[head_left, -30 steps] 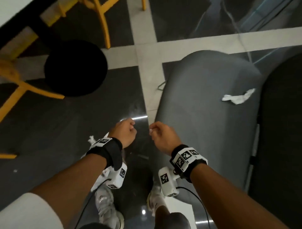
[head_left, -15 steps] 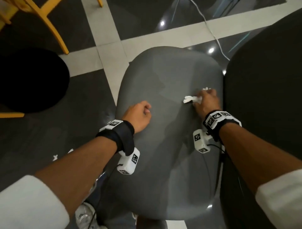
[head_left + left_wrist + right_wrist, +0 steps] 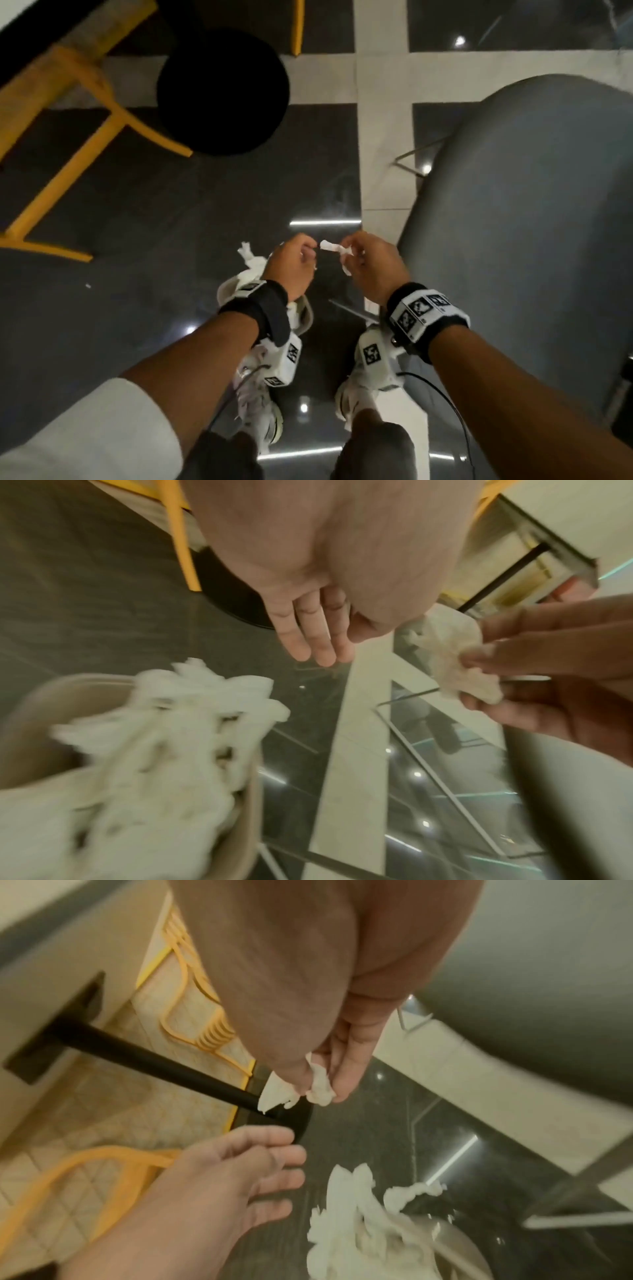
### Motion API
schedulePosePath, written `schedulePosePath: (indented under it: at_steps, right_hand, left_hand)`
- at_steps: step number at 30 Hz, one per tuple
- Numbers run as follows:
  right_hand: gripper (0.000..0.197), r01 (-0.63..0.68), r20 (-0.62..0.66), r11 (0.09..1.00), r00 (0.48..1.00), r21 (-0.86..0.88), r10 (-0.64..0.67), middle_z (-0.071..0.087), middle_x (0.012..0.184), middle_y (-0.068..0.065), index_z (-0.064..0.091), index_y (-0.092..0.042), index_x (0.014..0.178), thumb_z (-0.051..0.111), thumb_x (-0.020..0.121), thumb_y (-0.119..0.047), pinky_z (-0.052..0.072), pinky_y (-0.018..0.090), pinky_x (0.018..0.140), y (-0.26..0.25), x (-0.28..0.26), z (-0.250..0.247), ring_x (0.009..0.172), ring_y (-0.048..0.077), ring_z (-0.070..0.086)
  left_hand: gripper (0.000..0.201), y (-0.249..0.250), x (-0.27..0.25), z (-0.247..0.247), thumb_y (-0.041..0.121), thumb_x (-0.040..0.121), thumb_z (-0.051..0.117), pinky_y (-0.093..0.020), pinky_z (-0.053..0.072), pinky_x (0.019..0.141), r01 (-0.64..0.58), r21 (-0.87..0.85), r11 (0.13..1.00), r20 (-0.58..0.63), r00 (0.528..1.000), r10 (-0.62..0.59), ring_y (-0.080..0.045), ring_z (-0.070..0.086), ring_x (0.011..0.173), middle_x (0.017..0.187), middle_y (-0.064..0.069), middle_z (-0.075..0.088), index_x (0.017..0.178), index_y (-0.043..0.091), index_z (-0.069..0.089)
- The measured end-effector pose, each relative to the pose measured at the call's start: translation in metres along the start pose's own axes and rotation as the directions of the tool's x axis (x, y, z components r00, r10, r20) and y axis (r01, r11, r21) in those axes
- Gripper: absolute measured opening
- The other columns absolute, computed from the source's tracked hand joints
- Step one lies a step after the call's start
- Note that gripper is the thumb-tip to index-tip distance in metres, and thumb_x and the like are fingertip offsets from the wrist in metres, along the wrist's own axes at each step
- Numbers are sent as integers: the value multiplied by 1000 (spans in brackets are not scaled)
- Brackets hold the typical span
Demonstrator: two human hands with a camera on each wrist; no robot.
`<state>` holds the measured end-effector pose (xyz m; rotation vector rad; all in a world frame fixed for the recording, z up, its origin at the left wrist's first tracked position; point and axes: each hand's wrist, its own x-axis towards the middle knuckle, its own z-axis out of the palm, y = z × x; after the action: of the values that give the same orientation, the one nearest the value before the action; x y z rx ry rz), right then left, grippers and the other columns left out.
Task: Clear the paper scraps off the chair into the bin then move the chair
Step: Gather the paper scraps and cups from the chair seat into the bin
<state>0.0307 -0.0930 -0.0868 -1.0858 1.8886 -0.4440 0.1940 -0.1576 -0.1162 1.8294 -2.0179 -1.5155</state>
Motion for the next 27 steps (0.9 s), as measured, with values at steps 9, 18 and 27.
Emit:
schedulePosePath:
  at_steps: [9,18,27]
  right_hand:
    - [29,-67,220,968,968,-241,122,61,127,12,66,-16,122,55,96,-19,49,35,100,23,40,201,116,30,60]
    - [41,176,511,749,825,-639,242,65,120,4,65,-22,117,62,82,-44,45,54,103,51,66,298,116,34,58]
    - [36,396,305,633,918,-665,-254,61,110,11,50,-15,128,49,92,-13,52,44,82,7,71,248,99,32,60]
  left_hand:
    - [35,-234,-5,-19,22,83,53,-45,44,97,351,206,913,-178,931,-317,-36,51,115,123,-14,55,117,15,55]
    - [30,-292,-9,31,29,99,45,-33,44,80,423,-243,873,-176,866,-469,-32,61,105,116,-15,65,118,8,56]
    - [28,-283,-10,22,26,100,42,-41,51,88,376,-272,886,-187,882,-432,-30,62,104,113,-12,66,119,12,57]
